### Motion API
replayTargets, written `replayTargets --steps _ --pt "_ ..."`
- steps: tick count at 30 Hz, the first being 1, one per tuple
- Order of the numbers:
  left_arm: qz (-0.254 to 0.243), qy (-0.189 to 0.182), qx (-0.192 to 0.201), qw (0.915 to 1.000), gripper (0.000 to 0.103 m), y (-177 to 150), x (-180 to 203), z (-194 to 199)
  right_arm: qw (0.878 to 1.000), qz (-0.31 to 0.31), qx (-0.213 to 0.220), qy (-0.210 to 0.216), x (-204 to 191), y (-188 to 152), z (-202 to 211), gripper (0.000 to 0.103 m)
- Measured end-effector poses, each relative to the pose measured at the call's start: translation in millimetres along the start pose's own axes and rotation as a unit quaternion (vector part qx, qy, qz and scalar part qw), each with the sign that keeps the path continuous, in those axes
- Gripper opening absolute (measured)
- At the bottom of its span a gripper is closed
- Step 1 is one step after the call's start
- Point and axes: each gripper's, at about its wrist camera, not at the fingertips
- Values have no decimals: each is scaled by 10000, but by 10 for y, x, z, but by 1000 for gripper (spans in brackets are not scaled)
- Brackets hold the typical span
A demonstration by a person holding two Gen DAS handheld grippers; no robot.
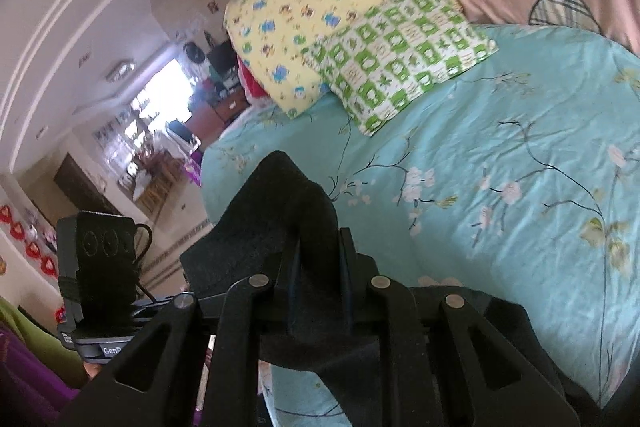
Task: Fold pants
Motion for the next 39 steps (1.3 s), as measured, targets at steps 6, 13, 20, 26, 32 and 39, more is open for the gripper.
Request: replayTargets --steps 6,13,20,26,32,39 --pt "-324 -184 -121 9992 17 -106 334 -40 9990 -284 334 12 134 -137 327 19" --pt "-684 -342 -300 9966 17 -250 712 -141 9955 -627 715 -5 316 -339 693 19" --pt "-1028 -490 -540 9920 17 -423 1108 -309 9905 -935 1006 -83 523 -559 1054 19" --pt "-1318 -554 -735 9870 17 -595 1397 -470 9853 -1195 1203 -191 707 -768 1333 19" --pt "-1568 -508 -932 9819 17 -743 1635 -670 9801 -1437 1354 -225 903 -963 1519 19" --pt "-1830 -425 -1058 9765 17 -904 1833 -908 9745 -1686 1454 -286 1122 -1155 1658 19"
Point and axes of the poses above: each gripper's, at about its wrist camera, not at the fingertips, and z roughly against the way its jaws point, x to its right, y to its top, and after that the axes turned 3 degrees about z, right-handed
